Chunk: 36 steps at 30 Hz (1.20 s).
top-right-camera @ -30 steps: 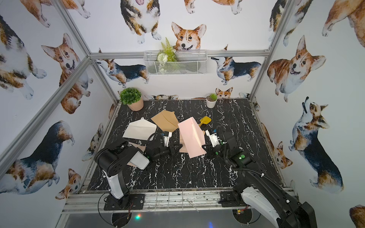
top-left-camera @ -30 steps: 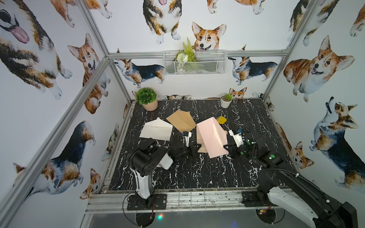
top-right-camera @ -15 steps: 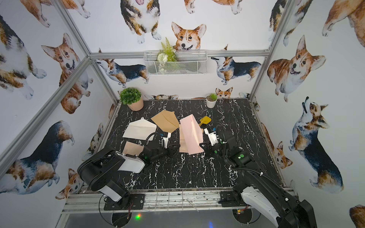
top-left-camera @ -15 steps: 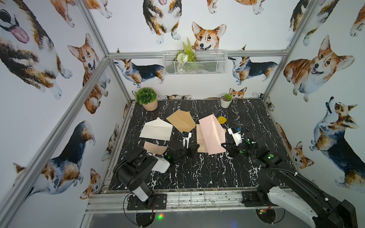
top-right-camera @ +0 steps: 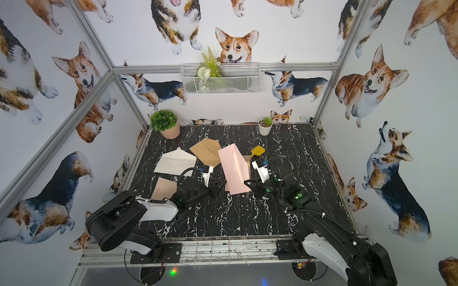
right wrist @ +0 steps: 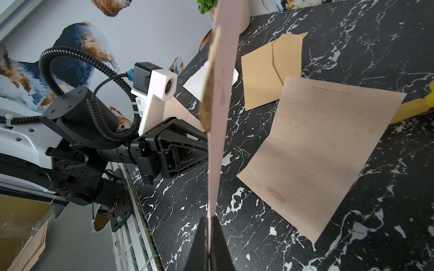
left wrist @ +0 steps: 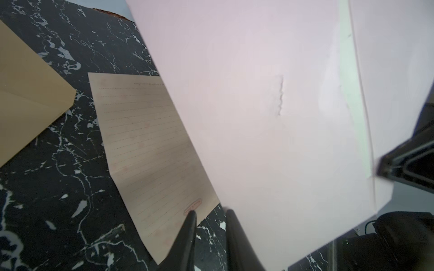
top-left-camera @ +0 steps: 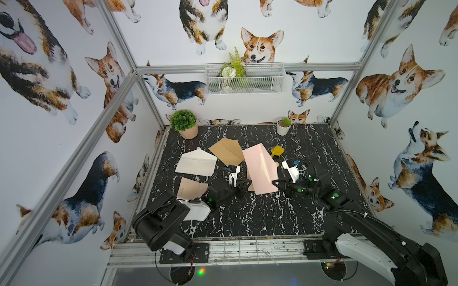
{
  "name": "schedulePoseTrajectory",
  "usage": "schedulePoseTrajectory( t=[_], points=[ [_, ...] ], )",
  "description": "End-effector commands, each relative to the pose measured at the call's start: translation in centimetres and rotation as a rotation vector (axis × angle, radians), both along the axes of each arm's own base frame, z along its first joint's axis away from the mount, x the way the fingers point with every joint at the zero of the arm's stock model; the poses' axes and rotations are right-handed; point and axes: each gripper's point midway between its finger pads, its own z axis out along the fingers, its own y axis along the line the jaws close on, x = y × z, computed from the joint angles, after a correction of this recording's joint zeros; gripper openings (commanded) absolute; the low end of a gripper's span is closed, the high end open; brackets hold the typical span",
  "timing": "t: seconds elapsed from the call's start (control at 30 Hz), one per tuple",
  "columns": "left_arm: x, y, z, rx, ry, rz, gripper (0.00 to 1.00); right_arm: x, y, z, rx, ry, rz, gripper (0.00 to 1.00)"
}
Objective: Take the letter paper out of the envelope
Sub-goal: Pick up the envelope from the center of the board.
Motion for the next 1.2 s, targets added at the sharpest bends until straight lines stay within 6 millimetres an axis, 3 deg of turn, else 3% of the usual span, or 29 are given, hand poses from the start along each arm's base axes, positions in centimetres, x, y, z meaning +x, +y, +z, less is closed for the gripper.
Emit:
schedulePoseTrajectory(
  t=[0.0, 0.6, 0.97, 1.17],
  points=[
    [-0.1, -0.3, 0.8, -0.007, -0.045, -0.016, 0.25, 0.0, 1.4, 1.9, 0.073, -0.042, 0.048, 0.0],
    [-0.5, 0.6, 2.5, -0.027, -0.107, 0.005, 0.3, 0.7, 3.7, 0.3, 0.155, -0.001, 0.091, 0.0],
    [-0.1, 2.6, 2.8, 0.02, -0.136, 0.098, 0.35, 0.1, 3.5, 1.1, 0.189, -0.037, 0.106, 0.0],
    [-0.2, 2.7, 3.2, 0.017, -0.149, 0.098, 0.37, -0.7, 4.2, 2.2, 0.251, -0.056, 0.172, 0.0]
  ],
)
